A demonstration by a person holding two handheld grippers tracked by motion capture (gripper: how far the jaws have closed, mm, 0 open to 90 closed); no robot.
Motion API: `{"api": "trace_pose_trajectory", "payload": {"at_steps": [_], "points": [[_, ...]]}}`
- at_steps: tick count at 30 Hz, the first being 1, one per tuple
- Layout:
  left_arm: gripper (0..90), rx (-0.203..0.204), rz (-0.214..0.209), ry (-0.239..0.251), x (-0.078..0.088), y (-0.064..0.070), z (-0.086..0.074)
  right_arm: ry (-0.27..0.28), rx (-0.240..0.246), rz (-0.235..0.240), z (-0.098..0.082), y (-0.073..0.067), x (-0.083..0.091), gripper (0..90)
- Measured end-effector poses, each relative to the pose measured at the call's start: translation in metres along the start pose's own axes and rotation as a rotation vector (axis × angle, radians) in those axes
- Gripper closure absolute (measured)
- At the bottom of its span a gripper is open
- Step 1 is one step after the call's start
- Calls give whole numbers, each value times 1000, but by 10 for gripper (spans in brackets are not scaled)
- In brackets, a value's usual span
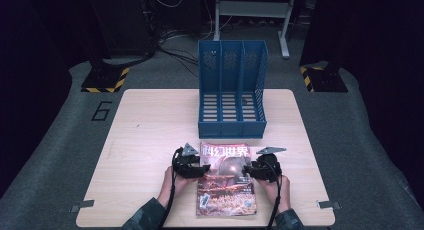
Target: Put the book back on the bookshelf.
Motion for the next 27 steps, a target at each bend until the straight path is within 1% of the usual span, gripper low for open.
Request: {"api": "trace_pose_trajectory", "payload": {"at_steps": [1, 2, 3, 4, 5, 6, 7, 9, 11, 12, 13, 16, 18, 20, 21, 22, 23, 24, 25, 26, 27], "points": [[422, 4, -4, -1, 0, 0, 0, 6, -5, 11, -1, 0, 0, 582], [422, 6, -13, -1, 0, 0, 0, 17, 0, 19, 0, 1, 0, 588], [421, 18, -45, 4, 1, -1, 0, 19, -13, 23, -1, 0, 1, 594], [421, 18, -45, 4, 1, -1, 0, 19, -13, 23, -1, 0, 1, 594], [421, 26, -60, 12, 2, -1, 0, 27, -8, 20, -1, 1, 1, 596], [424, 38, -75, 19, 2, -2, 0, 24, -19, 18, -3, 0, 1, 599], [425, 43, -83, 18, 2, -2, 0, 39, -18, 17, -2, 0, 1, 601], [420, 44, -101, -2, 2, -1, 2, 58, -13, 11, -2, -1, 0, 604], [415, 43, -93, 7, 0, -1, 3, 65, -18, 10, -4, -1, 1, 605], [413, 46, -95, 1, -1, 1, 3, 79, -15, 7, -3, -1, 0, 606], [411, 39, -100, -5, -1, 1, 3, 82, -22, 8, -4, -2, 0, 606], [410, 40, -107, -11, -1, 2, 4, 97, -23, 6, -5, -2, 0, 607], [410, 51, -109, -14, -1, 3, 4, 126, -24, 4, -5, -1, 0, 609], [410, 59, -105, -14, -2, 4, 5, 129, -23, 2, -5, -2, 0, 609], [410, 43, -120, -24, -1, 4, 6, 129, -23, 2, -5, -2, 0, 609], [411, 72, -135, -11, -1, 6, 7, 129, -24, 3, -5, -2, 0, 609], [410, 66, -140, -1, -1, 5, 9, 128, -29, 3, -6, -2, 0, 609], [415, 81, -156, -1, -1, 8, 10, 132, -26, 2, -5, -2, 0, 608], [420, 87, -167, -9, -2, 10, 12, 135, -26, 1, -5, -2, 0, 608], [420, 87, -167, -9, -2, 10, 12, 135, -26, 1, -5, -2, 0, 608], [423, 78, -163, -11, -3, 10, 12, 137, -27, 0, -5, -2, 0, 608]]}}
Point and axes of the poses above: each handheld gripper's, and its own axes: x roughly backward along the jaws, z roughly out of its top, y roughly to its right, the point moved 10 cm from there along -x, roughly forward along the jaws, and after that the axes turned 7 degrees about -x, right-handed, at the moved point
